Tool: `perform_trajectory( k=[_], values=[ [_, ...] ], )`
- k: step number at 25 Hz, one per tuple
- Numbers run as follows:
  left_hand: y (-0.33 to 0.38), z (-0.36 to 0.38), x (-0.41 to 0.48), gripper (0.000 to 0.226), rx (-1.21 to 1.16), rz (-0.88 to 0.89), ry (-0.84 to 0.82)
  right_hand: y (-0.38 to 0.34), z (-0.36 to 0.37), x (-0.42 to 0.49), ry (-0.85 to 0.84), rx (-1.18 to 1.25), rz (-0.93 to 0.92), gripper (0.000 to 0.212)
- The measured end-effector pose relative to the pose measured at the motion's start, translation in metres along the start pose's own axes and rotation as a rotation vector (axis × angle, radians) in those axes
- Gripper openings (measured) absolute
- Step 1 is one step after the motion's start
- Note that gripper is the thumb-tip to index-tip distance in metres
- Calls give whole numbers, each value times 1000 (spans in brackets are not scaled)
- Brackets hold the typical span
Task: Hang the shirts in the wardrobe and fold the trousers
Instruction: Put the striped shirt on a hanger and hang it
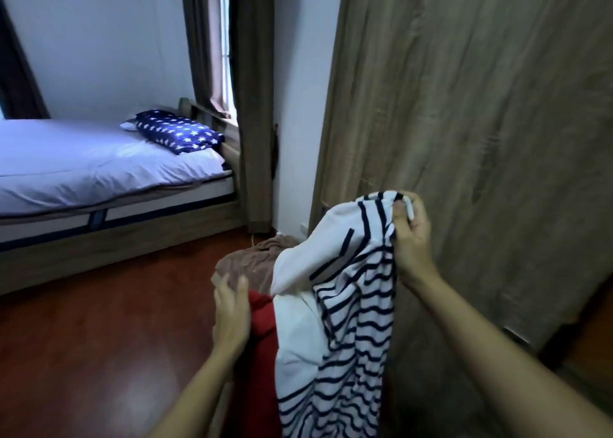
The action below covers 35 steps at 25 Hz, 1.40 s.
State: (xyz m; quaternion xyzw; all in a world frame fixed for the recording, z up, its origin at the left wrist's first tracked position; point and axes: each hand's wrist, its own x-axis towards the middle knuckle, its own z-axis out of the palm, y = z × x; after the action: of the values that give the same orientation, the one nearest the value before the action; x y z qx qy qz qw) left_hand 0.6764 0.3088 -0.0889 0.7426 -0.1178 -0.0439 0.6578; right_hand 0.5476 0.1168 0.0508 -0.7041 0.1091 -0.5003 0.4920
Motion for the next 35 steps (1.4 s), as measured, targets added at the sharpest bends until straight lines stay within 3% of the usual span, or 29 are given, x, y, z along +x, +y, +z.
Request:
perform_trajectory(
  k=[2, 4, 7, 9, 14, 17, 20, 22, 23, 25, 29, 32, 35],
  values=[
    [48, 24, 10, 69, -104, 94, -154, -27, -28, 10, -18, 37, -36, 13],
    [92, 52, 21, 77, -123, 191, -410, -49, -51, 13, -28, 67, -67, 13],
    [130, 100, 11, 99, 30, 290, -808, -88, -88, 7, 38, 78, -120, 18],
    [131, 126, -5, 102, 205, 278, -946, -114, -117, 2, 121, 96, -161, 16],
    [98, 188, -57, 85, 323, -93, -1331, -173, -203, -1, 413, 52, -244, 15],
    [102, 205, -129, 41, 181, -229, -1662, -196, -243, -8, 491, 41, -288, 16],
    [126, 221, -186, 54, 90, -120, -1663, -209, -270, -25, 532, 26, -249, 13],
    [139, 240, -219, 66, 223, 166, -1574, -217, -288, -43, 535, -33, -205, 13],
    [142, 248, -235, 71, 227, 229, -1538, -223, -297, -50, 528, -63, -197, 13],
    [141, 266, -264, 83, 150, 140, -1572, -233, -315, -62, 521, -120, -216, 15],
    [131, 281, -315, 58, -155, -221, -1767, -240, -364, -76, 455, -209, -183, 11],
    [126, 298, -313, 91, -117, -92, -1559, -231, -414, -100, 488, -413, 9, 11],
    [141, 297, -298, 62, -47, -28, -1387, -210, -461, -131, 570, -657, 179, 18]
  ],
)
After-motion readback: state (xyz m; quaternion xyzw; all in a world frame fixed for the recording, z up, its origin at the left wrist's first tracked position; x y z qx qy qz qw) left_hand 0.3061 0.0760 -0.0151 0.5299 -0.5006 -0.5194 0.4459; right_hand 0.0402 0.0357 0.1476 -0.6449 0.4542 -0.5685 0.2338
